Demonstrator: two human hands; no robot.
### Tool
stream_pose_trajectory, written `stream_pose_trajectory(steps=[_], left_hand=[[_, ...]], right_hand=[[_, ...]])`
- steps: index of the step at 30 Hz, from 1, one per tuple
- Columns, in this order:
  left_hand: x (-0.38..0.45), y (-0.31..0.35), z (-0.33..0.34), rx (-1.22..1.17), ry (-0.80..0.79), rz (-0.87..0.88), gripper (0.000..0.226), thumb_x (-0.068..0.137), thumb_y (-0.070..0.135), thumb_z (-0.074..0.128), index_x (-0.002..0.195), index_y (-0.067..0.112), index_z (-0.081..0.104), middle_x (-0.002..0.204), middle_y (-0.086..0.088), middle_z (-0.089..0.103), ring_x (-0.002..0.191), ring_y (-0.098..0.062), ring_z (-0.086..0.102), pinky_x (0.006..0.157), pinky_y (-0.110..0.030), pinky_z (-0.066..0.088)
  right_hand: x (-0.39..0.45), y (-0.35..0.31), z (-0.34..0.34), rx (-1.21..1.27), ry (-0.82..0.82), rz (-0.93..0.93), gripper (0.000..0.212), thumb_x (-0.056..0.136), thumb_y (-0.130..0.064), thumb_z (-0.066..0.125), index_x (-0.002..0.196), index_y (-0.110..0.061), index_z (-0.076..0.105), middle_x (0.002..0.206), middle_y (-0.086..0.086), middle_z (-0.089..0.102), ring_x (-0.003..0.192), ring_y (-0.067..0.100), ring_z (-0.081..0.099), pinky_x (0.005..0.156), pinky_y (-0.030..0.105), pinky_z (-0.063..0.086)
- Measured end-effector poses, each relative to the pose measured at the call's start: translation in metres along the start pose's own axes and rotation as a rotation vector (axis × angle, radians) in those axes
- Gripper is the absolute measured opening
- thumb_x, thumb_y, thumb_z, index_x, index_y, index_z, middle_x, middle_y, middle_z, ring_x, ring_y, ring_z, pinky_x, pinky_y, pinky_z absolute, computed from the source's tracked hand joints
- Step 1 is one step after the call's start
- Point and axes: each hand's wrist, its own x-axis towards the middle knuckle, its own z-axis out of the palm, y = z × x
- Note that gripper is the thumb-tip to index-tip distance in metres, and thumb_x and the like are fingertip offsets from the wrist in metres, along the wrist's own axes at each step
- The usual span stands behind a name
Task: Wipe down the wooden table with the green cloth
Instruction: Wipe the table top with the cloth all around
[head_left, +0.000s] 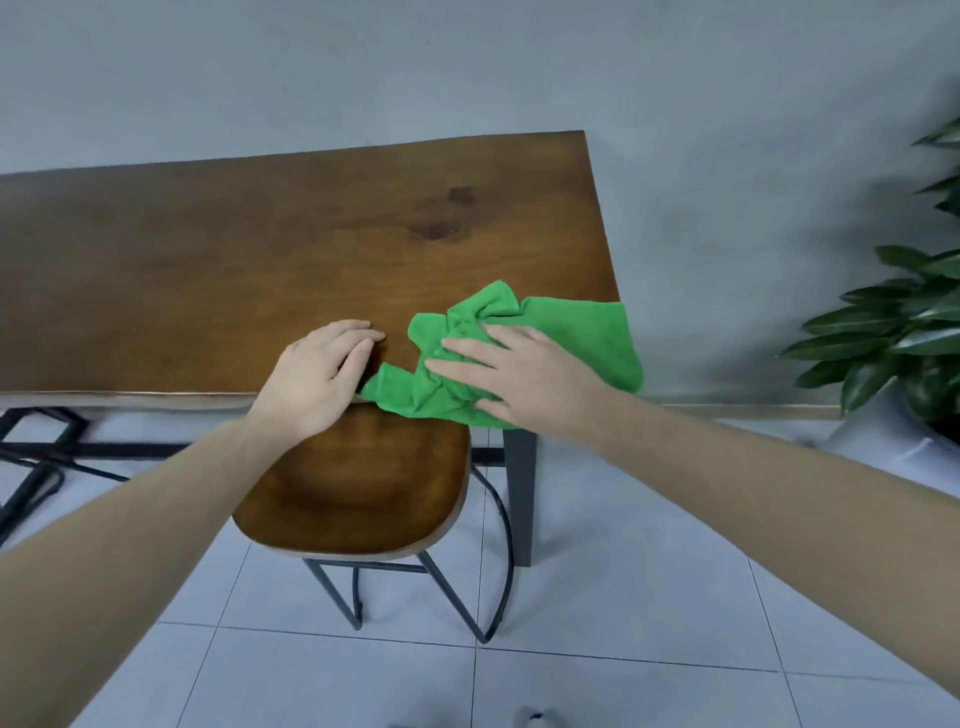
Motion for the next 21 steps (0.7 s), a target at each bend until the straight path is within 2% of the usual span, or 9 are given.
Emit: stream_pose_trajectory(steps=[2,4,6,8,10,14,16,18,21], left_hand=[[0.000,-0.002,-0.002,-0.003,-0.027,-0.006,0.042,0.106,0.038,0.030,0.131,0.027,0.061,0.142,0.006,0.053,0.135,-0.011,0.041,0.115,-0.032,0.027],[-0.001,-0.007,-0.005,0.018,-0.067,0.009,0.043,0.105,0.043,0.027,0.133,0.031,0.058,0.145,0.009,0.050,0.137,-0.009,0.038,0.115,-0.031,0.025],[0.000,-0.013,-0.007,0.021,-0.092,0.023,0.044,0.105,0.045,0.026,0.134,0.034,0.057,0.147,0.012,0.048,0.138,-0.007,0.036,0.114,-0.029,0.023],[0.000,-0.019,-0.008,0.015,-0.089,0.050,0.044,0.105,0.044,0.027,0.135,0.034,0.057,0.147,0.013,0.048,0.139,-0.006,0.036,0.115,-0.029,0.021],[0.001,-0.024,-0.008,0.006,-0.088,0.085,0.043,0.105,0.044,0.028,0.135,0.035,0.057,0.147,0.014,0.048,0.139,-0.006,0.035,0.115,-0.030,0.022],[0.004,-0.039,-0.014,0.004,-0.126,0.158,0.041,0.105,0.045,0.028,0.136,0.038,0.054,0.148,0.017,0.046,0.139,-0.004,0.034,0.117,-0.035,0.023],[0.004,-0.047,-0.018,-0.006,-0.139,0.193,0.042,0.104,0.044,0.029,0.136,0.037,0.055,0.148,0.016,0.046,0.139,-0.005,0.035,0.117,-0.037,0.024],[0.000,-0.059,-0.024,-0.026,-0.138,0.226,0.042,0.104,0.044,0.030,0.136,0.035,0.056,0.147,0.015,0.047,0.139,-0.006,0.036,0.116,-0.036,0.024],[-0.007,-0.085,-0.036,-0.031,-0.131,0.275,0.041,0.105,0.041,0.031,0.136,0.032,0.057,0.147,0.012,0.048,0.138,-0.008,0.038,0.114,-0.032,0.024]], right_hand=[[-0.019,0.010,0.001,-0.025,0.018,0.046,0.079,0.091,-0.038,0.065,0.158,-0.033,0.022,0.162,0.002,0.030,0.136,0.032,0.042,0.107,0.048,0.043],[-0.037,0.020,-0.002,-0.052,0.013,0.164,0.082,0.089,-0.045,0.065,0.158,-0.033,0.020,0.164,0.007,0.024,0.141,0.036,0.037,0.111,0.050,0.040],[-0.054,0.026,-0.004,-0.046,0.009,0.244,0.082,0.087,-0.044,0.070,0.156,-0.032,0.027,0.162,0.010,0.030,0.138,0.042,0.043,0.110,0.054,0.039],[-0.071,0.027,-0.002,-0.061,0.014,0.231,0.086,0.079,-0.030,0.080,0.152,-0.028,0.035,0.155,0.009,0.043,0.128,0.044,0.053,0.107,0.054,0.039],[-0.083,0.021,0.000,-0.081,0.009,0.210,0.090,0.076,-0.018,0.083,0.151,-0.028,0.033,0.152,0.006,0.046,0.126,0.043,0.055,0.109,0.053,0.038],[-0.072,-0.002,0.000,-0.104,-0.022,0.212,0.095,0.075,-0.017,0.083,0.152,-0.031,0.030,0.155,0.001,0.043,0.128,0.043,0.053,0.111,0.054,0.039],[-0.054,-0.011,-0.004,-0.082,-0.043,0.240,0.097,0.077,-0.017,0.081,0.155,-0.031,0.023,0.157,0.000,0.039,0.131,0.043,0.051,0.115,0.052,0.034],[-0.029,-0.021,-0.008,-0.025,-0.059,0.339,0.098,0.084,-0.021,0.076,0.158,-0.030,0.013,0.158,0.000,0.037,0.137,0.042,0.045,0.118,0.045,0.023],[0.015,-0.042,-0.008,0.024,-0.105,0.445,0.089,0.090,-0.030,0.071,0.159,-0.024,0.014,0.162,0.000,0.030,0.146,0.038,0.031,0.121,0.036,0.010]])
